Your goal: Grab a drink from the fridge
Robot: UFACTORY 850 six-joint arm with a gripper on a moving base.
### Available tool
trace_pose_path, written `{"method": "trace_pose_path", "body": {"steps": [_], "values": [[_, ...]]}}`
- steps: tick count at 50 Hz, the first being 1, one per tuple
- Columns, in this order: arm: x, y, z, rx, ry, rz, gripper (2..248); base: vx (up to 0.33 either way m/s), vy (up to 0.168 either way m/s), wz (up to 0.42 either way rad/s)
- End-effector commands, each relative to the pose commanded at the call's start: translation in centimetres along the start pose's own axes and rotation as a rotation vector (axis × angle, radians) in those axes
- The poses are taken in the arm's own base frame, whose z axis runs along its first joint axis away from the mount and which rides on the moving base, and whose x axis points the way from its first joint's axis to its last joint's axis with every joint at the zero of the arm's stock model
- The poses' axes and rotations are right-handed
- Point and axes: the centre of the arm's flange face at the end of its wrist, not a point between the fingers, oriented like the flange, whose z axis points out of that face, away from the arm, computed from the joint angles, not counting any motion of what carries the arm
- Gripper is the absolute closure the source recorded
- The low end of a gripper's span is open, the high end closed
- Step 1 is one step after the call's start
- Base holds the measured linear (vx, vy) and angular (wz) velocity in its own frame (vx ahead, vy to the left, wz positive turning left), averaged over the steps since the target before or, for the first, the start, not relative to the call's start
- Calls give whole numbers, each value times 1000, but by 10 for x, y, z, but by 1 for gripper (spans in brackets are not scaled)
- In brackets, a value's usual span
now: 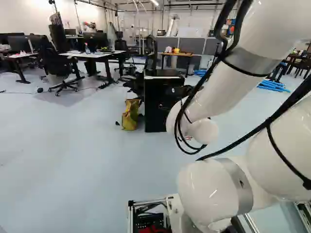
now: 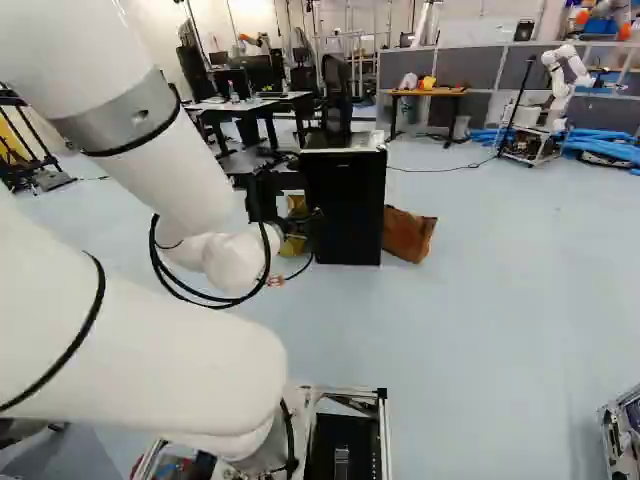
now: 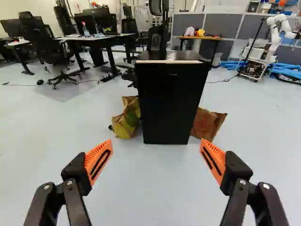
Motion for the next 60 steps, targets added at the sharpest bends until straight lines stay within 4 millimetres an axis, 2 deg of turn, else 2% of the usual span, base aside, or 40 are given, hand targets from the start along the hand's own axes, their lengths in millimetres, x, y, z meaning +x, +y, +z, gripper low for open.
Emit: {"method": "trace_pose_path", "body": {"steps": [32, 60], "values": [[0, 0, 0, 0, 0, 0, 3, 6, 2, 4], [0, 0, 0, 0, 0, 0, 3, 86, 3, -6]]}}
